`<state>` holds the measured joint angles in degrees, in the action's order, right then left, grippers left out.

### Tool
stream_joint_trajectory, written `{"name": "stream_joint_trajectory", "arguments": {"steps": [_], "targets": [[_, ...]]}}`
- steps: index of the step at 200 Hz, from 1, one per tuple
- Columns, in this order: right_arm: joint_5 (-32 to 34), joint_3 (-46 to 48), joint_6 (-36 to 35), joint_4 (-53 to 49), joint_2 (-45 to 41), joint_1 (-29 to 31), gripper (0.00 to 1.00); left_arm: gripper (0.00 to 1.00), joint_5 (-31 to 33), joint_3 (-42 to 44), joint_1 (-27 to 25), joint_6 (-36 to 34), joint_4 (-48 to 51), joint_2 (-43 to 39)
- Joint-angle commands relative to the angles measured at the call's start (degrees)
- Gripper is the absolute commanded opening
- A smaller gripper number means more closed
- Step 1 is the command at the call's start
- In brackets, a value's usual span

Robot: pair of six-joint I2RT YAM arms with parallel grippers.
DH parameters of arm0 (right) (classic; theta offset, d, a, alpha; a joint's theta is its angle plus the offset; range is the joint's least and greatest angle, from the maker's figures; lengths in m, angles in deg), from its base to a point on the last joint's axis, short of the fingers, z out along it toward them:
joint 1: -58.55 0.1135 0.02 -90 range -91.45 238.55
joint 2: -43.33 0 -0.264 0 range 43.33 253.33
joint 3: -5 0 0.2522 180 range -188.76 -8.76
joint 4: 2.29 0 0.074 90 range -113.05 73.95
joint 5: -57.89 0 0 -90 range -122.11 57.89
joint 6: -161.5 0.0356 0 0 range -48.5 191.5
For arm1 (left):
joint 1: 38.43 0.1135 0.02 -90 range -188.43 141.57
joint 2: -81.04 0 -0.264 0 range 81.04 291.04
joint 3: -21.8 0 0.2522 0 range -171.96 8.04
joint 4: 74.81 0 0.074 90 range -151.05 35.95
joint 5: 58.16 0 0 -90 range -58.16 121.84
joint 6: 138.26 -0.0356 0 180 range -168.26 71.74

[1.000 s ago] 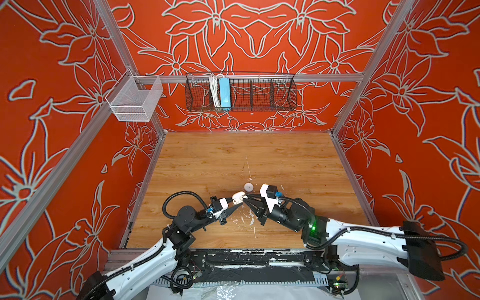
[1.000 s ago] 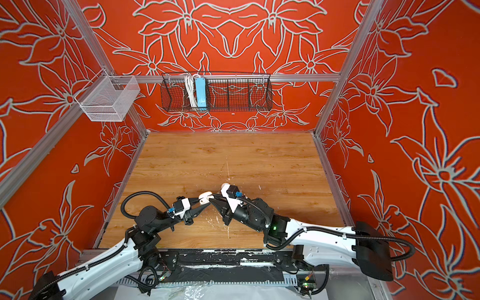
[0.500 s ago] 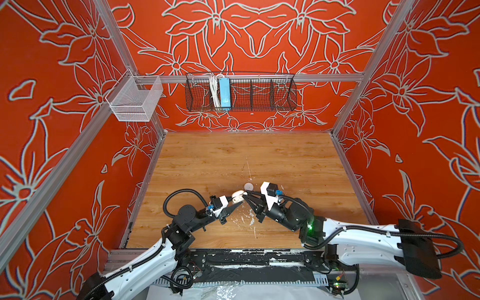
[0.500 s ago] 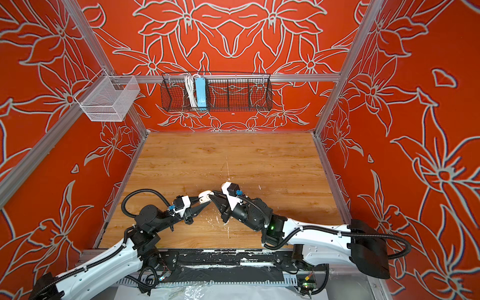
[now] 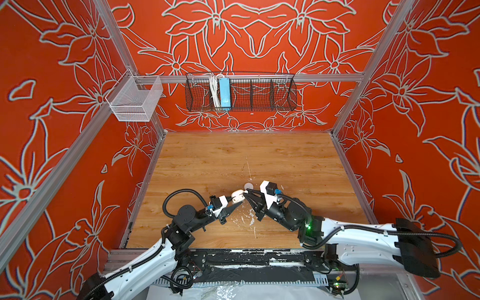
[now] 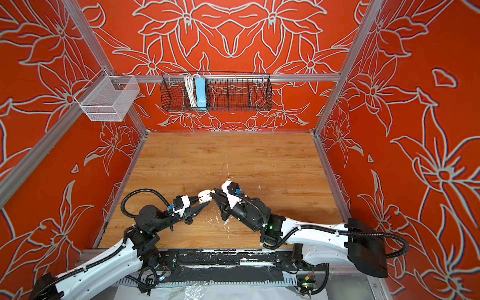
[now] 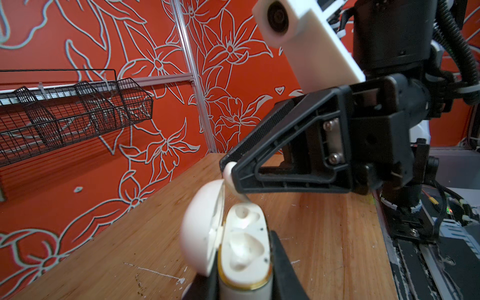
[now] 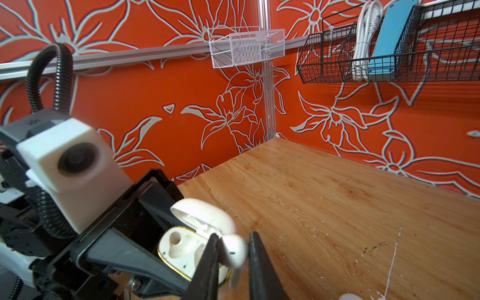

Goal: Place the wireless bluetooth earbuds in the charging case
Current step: 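Bring the held earbud over the open case while the left gripper holds it steady, then lower the earbud stem into the case slot with the right gripper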

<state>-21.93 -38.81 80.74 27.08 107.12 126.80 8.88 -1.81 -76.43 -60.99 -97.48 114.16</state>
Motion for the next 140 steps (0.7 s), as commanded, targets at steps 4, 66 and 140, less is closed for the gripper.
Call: {"name": "stream_joint_trajectory", "arguments": {"steps": [4, 66, 140], "targets": [[-1.03, -0.07, -0.07, 3.45, -0.54, 0.31, 0.15, 0.0, -0.03, -1.14, -0.41, 0.23, -0.99, -0.54], [-4.77, 0.51, -0.09, 5.77, -0.57, 0.32, 0.14, 0.0, -0.07, -1.2, -0.44, 0.25, -1.02, -0.43], [-3.93, 0.17, -0.02, 5.62, 1.01, 0.35, 0.14, 0.0, -1.15, -0.18, -0.43, 0.1, -2.63, -1.22]]}}
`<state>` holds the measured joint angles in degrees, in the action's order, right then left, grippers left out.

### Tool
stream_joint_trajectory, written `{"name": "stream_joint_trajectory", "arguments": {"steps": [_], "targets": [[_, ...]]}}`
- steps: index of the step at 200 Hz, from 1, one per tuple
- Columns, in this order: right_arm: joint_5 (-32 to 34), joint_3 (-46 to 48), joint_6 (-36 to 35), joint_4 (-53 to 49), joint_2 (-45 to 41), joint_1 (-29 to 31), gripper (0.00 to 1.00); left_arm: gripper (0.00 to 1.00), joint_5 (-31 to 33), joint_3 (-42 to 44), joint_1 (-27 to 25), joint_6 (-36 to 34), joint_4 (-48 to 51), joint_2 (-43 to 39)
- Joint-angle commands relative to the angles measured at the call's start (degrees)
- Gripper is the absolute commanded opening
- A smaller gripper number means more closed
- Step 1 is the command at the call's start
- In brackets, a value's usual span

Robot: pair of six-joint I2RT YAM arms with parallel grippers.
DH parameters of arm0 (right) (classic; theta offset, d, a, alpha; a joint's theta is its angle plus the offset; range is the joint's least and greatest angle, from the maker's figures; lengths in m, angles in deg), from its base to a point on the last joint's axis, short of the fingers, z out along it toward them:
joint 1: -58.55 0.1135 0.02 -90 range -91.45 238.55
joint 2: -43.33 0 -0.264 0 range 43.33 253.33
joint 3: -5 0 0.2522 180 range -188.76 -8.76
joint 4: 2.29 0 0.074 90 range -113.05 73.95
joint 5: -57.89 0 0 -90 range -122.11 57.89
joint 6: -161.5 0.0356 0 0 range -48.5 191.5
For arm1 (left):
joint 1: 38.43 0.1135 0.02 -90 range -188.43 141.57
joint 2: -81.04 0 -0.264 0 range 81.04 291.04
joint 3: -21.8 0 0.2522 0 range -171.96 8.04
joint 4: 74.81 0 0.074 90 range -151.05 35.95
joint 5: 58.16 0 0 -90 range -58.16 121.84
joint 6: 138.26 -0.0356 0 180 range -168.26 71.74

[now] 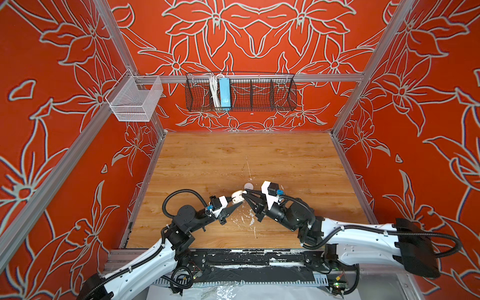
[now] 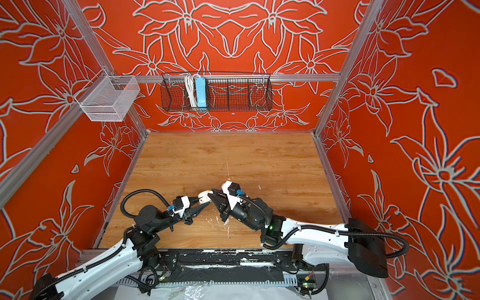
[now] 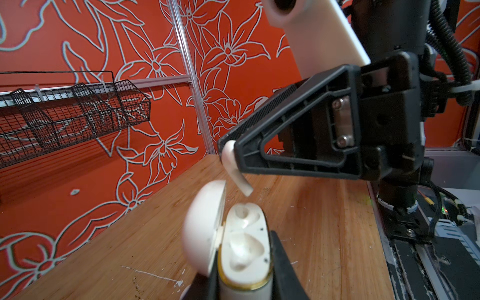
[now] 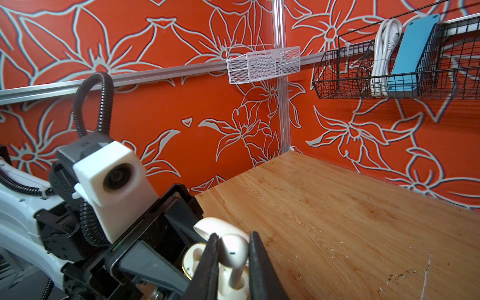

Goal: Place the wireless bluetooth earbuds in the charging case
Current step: 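Lower the earbud stem into the case slot with the right gripper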

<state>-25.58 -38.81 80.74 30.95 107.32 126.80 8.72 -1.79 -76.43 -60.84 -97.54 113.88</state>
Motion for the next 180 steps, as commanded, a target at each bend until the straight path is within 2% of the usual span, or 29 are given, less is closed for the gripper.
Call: {"name": "stream_joint_trajectory", "arguments": {"steps": [1, 97, 180], "targets": [[-0.24, 0.17, -0.01, 1.76, 0.89, 0.33, 0.14, 0.0, -0.98, -0.2, -0.42, -0.06, -2.55, -0.98], [1.3, 0.6, -0.36, 3.29, 2.67, 0.37, 0.15, 0.0, -1.5, -0.34, -0.41, 0.44, -2.5, -1.51], [0.86, 2.12, -3.58, 8.69, 5.44, 0.39, 0.14, 0.0, 2.25, -1.95, -0.42, 4.73, 0.16, -2.17]]}}
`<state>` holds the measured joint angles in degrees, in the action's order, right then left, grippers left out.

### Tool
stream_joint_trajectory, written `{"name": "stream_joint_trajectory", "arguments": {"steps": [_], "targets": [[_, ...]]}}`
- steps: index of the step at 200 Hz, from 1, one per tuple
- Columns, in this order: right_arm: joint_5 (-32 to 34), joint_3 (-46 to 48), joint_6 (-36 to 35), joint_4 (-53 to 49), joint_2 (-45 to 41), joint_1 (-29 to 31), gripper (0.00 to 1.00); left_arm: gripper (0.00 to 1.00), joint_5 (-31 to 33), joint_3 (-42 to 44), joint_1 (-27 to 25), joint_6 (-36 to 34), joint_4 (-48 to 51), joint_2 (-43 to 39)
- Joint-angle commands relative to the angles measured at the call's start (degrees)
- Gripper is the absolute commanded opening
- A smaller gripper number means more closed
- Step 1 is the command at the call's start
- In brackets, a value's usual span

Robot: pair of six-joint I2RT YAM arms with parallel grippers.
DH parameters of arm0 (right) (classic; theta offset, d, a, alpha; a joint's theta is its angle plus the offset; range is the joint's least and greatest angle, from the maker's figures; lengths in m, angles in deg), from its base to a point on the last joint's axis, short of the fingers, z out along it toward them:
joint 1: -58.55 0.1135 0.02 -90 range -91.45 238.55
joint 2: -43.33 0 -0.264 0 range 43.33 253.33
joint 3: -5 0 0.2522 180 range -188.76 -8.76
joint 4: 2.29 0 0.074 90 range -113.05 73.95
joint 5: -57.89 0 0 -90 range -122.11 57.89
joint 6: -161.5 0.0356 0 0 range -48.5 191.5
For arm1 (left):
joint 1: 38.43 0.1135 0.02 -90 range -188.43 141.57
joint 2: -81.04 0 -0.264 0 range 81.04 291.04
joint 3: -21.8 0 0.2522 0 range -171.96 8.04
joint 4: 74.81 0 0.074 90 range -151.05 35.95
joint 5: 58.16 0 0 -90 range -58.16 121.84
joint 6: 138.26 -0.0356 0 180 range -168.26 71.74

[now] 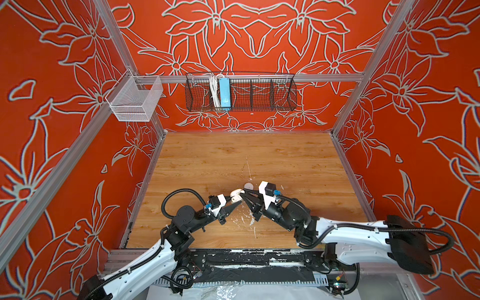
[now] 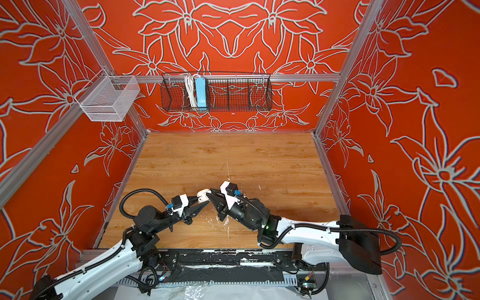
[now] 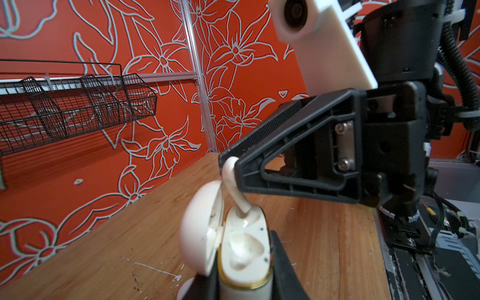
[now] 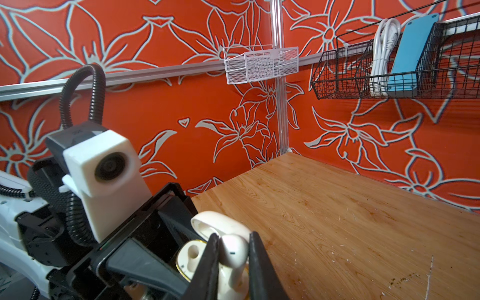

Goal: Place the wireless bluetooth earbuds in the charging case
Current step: 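Lower the earbud stem into the case slot with the right gripper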

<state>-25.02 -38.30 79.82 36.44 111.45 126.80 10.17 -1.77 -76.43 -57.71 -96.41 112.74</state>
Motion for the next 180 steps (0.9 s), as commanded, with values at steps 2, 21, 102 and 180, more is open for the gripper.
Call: {"name": "stream_joint_trajectory", "arguments": {"steps": [2, 21, 102, 180], "targets": [[0.29, 1.66, -2.75, 3.38, 1.43, 0.39, 0.14, 0.0, 0.81, -2.04, -0.41, 1.67, -0.89, -1.1], [-0.18, 1.63, -3.16, 4.04, 2.43, 0.33, 0.14, 0.0, 1.1, -2.31, -0.41, 2.24, -0.28, -1.64], [-0.59, 1.48, -6.31, 4.01, 4.42, 0.39, 0.14, 0.0, 5.1, -3.73, -0.41, 4.0, 4.83, -5.47], [-1.97, 1.45, -6.34, 3.95, 5.69, 0.42, 0.14, 0.0, 6.9, -3.73, -0.41, 4.09, 6.04, -7.15]]}}
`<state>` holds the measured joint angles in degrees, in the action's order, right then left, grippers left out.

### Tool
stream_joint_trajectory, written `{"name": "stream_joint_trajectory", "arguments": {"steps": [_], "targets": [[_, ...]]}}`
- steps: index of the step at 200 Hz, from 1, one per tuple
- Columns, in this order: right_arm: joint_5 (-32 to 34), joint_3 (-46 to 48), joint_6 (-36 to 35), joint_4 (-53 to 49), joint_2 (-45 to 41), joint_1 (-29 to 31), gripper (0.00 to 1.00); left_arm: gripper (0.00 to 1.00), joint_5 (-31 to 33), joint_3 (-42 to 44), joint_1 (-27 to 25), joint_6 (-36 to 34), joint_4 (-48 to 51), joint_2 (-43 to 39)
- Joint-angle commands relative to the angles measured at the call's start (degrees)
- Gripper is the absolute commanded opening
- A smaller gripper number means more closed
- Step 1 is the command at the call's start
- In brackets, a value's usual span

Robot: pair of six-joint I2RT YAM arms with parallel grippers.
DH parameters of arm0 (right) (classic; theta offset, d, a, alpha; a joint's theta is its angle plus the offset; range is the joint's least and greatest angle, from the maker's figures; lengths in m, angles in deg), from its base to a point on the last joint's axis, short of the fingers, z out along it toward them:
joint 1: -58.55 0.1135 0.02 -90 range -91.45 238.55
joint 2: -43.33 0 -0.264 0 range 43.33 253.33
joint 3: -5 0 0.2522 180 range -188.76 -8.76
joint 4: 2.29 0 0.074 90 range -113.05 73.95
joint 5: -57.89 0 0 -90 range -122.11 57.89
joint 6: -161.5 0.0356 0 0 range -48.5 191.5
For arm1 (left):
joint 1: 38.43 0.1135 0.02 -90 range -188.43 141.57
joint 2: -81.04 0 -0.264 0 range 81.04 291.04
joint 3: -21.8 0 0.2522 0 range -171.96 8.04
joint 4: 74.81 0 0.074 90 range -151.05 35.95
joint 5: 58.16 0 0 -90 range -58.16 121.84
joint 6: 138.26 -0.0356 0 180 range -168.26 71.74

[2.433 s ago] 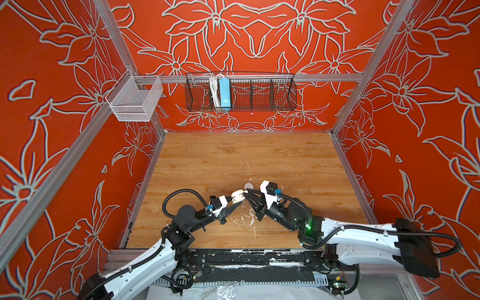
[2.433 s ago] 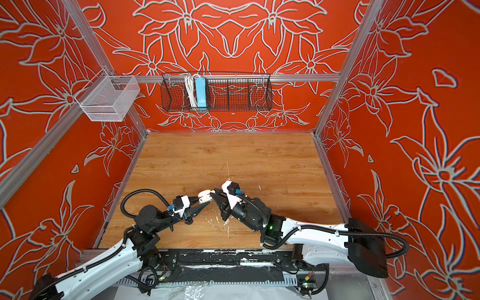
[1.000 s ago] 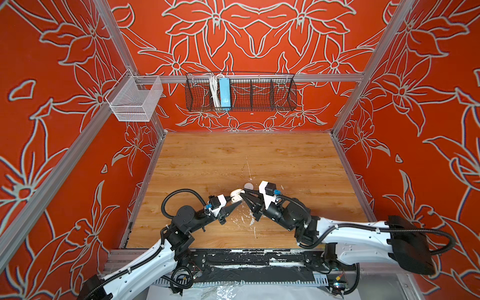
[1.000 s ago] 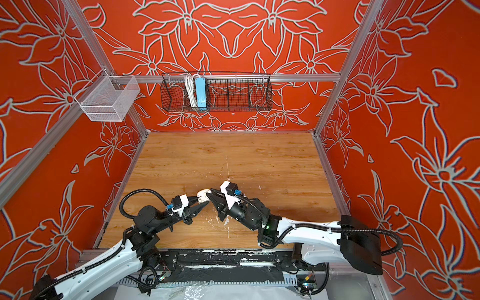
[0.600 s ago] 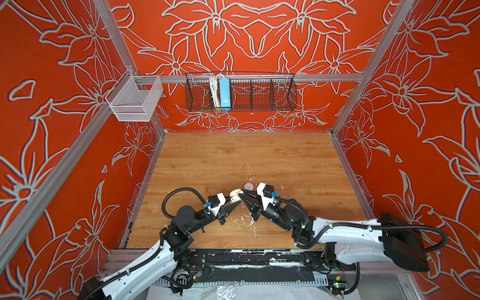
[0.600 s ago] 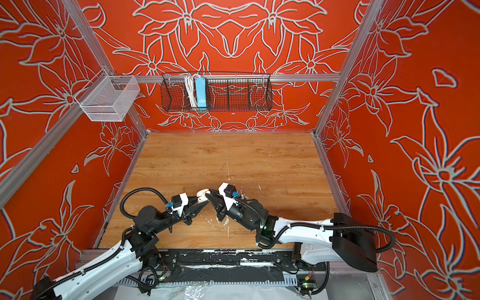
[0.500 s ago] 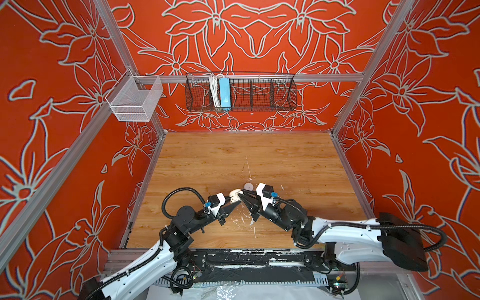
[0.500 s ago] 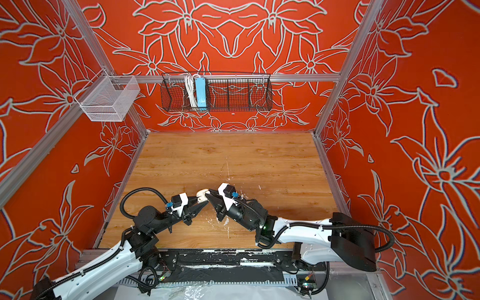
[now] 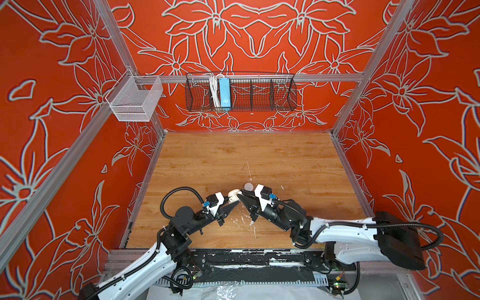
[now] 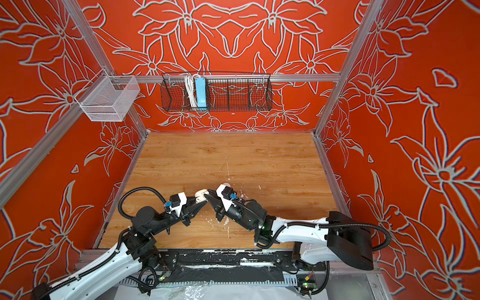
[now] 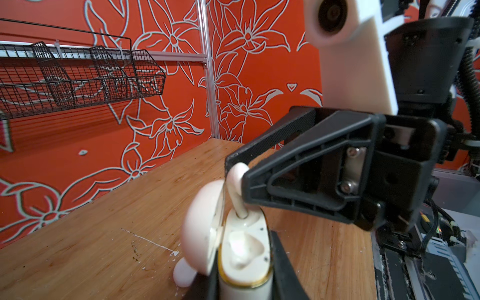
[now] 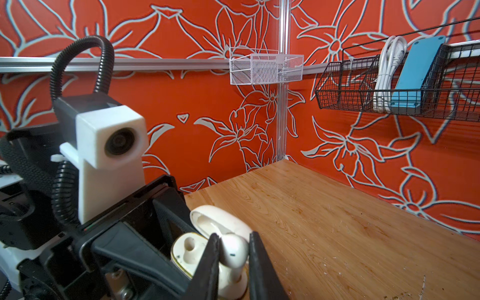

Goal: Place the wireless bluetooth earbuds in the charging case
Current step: 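Lower the earbud stem into the case slot with the right gripper, then open the right gripper and draw it back from the case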

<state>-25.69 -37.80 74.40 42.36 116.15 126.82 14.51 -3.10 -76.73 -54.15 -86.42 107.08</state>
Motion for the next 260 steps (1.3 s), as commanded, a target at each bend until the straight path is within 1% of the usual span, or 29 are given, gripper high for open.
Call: {"name": "stream_joint_trajectory", "arguments": {"steps": [1, 51, 100, 156, 174, 222, 250, 260], "targets": [[-1.3, 0.93, -0.9, -1.98, 1.0, 0.43, 0.14, 0.0, 2.64, -2.4, -0.1, 0.53, -3.92, -1.51], [-2.46, 0.73, 2.57, -0.66, 3.06, 1.15, 0.15, 0.0, 3.9, -2.06, -0.17, 0.18, -3.48, -2.18], [-2.13, 0.51, 2.03, 0.46, 5.36, 2.48, 0.15, 0.0, 4.45, -2.01, -0.1, 0.0, -3.37, -2.31], [-1.74, 0.96, 1.55, 0.47, 4.92, 2.92, 0.17, 0.0, 5.45, -1.79, -0.15, 0.0, -2.89, -3.24], [-1.87, 1.13, 1.17, 1.02, 5.05, 3.27, 0.22, 0.0, 6.21, -1.72, -0.07, 0.13, -2.68, -3.73], [-1.32, 1.31, 0.45, 1.06, 4.73, 3.89, 0.24, 0.0, 6.96, -1.22, -0.15, 0.09, -2.92, -4.45], [-1.1, 1.0, 0.19, 0.32, 4.64, 4.08, 0.3, 0.0, 6.96, -1.21, -0.1, 0.09, -2.93, -4.38], [-0.98, 0.82, 0.18, 0.06, 4.51, 4.08, 0.34, 0.0, 6.97, -1.24, -0.1, 0.09, -3.02, -4.26]]}}
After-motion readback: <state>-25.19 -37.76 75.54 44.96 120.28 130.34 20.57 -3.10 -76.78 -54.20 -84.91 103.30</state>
